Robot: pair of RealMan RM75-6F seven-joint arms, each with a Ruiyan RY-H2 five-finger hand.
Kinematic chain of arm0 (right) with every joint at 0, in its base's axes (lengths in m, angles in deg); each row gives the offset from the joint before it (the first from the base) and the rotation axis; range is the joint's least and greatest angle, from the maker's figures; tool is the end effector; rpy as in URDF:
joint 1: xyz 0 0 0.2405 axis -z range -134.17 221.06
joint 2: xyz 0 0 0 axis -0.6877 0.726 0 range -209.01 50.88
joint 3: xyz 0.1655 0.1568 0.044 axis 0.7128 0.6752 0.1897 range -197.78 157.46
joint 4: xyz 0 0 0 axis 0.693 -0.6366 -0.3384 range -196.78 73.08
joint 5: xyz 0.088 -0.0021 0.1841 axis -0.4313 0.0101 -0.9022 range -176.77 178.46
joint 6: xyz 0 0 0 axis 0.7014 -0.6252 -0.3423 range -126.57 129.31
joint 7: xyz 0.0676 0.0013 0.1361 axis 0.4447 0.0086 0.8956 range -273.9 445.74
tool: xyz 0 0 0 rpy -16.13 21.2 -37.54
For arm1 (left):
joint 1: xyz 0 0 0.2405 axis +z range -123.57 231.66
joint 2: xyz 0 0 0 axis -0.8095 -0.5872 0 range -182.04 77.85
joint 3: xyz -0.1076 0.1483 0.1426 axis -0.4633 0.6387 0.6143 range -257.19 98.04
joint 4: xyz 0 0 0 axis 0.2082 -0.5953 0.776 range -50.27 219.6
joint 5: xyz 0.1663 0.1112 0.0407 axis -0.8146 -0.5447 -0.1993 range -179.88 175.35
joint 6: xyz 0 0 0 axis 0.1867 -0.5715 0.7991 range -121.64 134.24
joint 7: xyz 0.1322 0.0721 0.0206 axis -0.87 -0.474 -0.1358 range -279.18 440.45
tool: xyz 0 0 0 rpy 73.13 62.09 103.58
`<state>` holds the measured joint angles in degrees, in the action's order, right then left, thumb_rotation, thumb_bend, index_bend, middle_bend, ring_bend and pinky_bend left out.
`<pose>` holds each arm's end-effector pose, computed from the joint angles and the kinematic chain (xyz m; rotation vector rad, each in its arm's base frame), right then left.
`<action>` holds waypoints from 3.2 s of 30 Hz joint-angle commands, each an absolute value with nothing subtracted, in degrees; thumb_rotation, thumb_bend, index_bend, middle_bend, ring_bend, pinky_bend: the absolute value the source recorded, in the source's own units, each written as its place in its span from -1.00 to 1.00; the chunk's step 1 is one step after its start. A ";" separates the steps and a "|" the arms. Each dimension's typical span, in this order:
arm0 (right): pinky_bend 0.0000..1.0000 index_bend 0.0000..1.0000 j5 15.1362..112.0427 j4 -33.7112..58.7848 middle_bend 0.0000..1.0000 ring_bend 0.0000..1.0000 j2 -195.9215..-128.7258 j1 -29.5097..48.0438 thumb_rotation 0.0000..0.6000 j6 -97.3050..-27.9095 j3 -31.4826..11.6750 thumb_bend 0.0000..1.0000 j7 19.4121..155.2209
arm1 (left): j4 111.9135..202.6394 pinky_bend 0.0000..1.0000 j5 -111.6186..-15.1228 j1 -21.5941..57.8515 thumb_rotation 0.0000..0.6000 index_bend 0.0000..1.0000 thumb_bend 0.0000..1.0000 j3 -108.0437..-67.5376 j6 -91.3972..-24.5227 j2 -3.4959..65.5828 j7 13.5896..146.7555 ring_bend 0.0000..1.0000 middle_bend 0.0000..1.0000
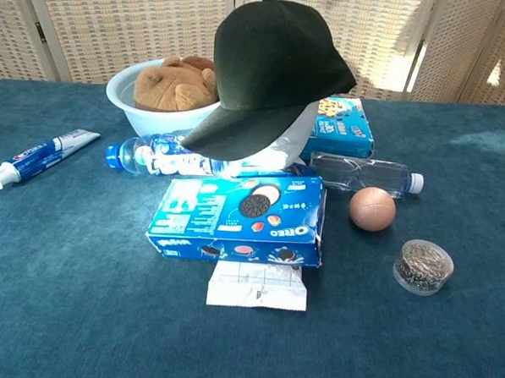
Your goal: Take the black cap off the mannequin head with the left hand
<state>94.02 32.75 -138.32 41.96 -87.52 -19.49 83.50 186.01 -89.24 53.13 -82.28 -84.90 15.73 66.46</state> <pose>-0.2781 -0.1614 0.1712 1.4709 -0.8025 0.8796 -0.2552 0.1650 0.1390 -1.3123 -0.8509 -0.8963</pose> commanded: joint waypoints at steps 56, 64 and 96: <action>-0.41 -0.35 94.35 34.24 -0.44 -0.62 -136.46 43.73 1.00 -90.06 -19.60 -0.43 82.87 | 172.31 1.00 -91.39 29.66 1.00 -0.56 -0.84 -88.58 -63.51 35.69 70.61 1.00 0.98; -0.41 -0.35 93.98 33.74 -0.44 -0.62 -136.64 43.71 1.00 -89.64 -19.56 -0.43 83.27 | 168.62 1.00 -87.62 27.23 1.00 -0.41 -0.84 -91.37 -64.30 42.01 69.61 1.00 0.98; -0.41 -0.35 93.44 33.52 -0.44 -0.62 -136.15 44.24 1.00 -89.65 -19.58 -0.43 83.80 | 162.31 1.00 -74.73 18.19 1.00 -0.36 -0.83 -98.62 -61.35 53.74 68.63 1.00 0.98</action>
<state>93.44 33.52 -136.16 44.23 -89.64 -19.58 83.79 162.54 -75.05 18.46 -98.38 -61.42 53.44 68.80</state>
